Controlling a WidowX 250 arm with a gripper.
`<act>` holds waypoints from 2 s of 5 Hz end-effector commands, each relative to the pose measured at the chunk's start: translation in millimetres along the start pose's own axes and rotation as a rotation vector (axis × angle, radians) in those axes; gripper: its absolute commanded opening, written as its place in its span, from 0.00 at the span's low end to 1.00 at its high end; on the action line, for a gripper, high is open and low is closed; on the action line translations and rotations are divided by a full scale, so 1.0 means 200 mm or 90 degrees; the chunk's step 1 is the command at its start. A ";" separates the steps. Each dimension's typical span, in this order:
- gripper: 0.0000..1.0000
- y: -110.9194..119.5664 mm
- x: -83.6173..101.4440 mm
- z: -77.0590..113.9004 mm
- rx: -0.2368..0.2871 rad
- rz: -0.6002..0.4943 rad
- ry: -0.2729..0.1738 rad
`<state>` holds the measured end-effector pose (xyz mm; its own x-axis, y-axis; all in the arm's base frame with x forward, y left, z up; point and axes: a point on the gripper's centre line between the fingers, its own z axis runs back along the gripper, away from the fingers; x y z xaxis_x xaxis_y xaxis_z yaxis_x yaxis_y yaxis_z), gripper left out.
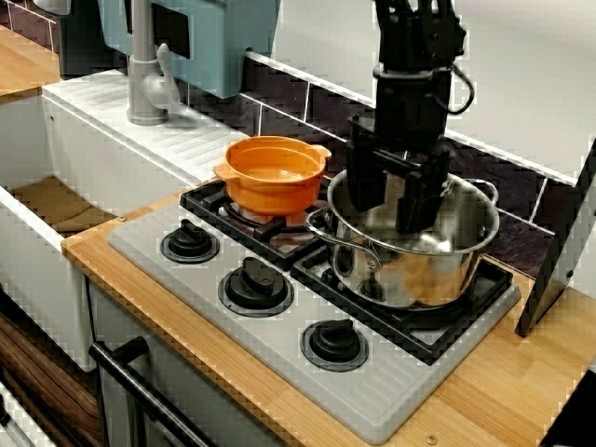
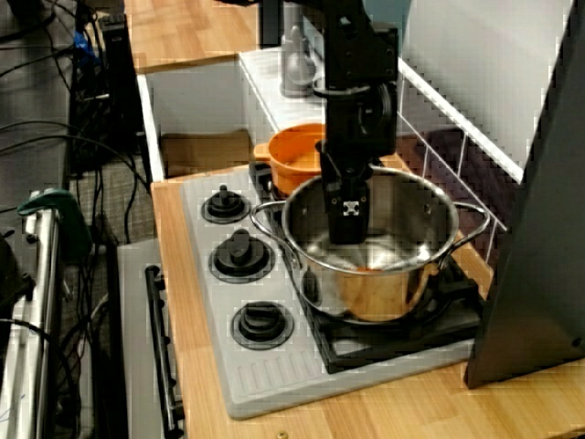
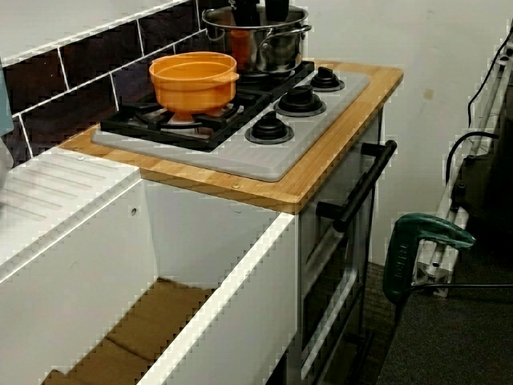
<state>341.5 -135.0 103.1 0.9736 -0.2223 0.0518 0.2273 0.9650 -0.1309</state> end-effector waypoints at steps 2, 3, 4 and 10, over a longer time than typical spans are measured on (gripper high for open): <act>1.00 -0.09 -0.03 0.03 0.005 -0.025 -0.031; 1.00 -0.13 -0.04 0.01 0.004 -0.031 -0.035; 1.00 -0.14 -0.04 -0.03 0.015 -0.033 -0.038; 1.00 0.09 0.06 -0.02 0.102 0.049 -0.096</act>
<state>359.9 -126.4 84.5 0.9796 -0.1453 0.1384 0.1436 0.9894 0.0224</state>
